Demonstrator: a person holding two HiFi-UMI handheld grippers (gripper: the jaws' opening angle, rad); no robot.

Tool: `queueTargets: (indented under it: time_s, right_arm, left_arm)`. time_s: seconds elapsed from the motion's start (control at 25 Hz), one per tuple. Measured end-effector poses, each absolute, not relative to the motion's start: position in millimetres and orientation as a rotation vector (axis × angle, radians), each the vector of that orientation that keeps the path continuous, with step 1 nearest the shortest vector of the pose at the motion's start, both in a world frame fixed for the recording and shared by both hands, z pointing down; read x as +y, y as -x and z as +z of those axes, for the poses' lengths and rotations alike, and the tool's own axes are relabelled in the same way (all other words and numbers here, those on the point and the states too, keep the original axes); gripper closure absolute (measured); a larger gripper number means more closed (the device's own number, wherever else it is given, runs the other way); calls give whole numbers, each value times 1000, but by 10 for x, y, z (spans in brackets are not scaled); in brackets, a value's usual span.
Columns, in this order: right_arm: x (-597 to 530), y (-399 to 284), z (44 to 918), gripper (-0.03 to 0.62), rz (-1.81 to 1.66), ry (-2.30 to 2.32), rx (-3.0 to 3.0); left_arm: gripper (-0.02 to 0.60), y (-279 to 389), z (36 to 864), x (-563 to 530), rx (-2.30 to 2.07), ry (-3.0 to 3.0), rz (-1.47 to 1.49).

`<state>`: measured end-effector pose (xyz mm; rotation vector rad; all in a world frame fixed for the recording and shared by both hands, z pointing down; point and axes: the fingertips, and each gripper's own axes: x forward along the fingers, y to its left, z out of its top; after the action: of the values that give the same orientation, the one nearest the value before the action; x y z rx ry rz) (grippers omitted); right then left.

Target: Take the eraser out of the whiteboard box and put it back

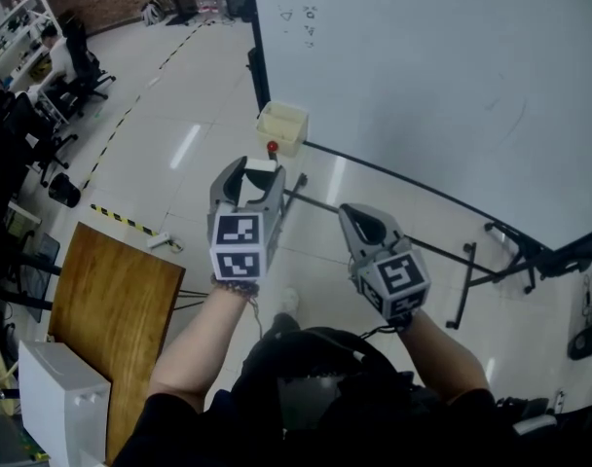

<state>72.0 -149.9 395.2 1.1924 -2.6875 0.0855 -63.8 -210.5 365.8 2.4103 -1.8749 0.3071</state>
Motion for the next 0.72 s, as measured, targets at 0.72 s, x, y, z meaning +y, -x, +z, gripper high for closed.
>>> queueTargets:
  time_s: [0.72]
  right_arm:
    - [-2669,-320,4155,568,164,-1287,-2606]
  left_arm:
    - [328,950,3942,-3578,-1759,-2469,343]
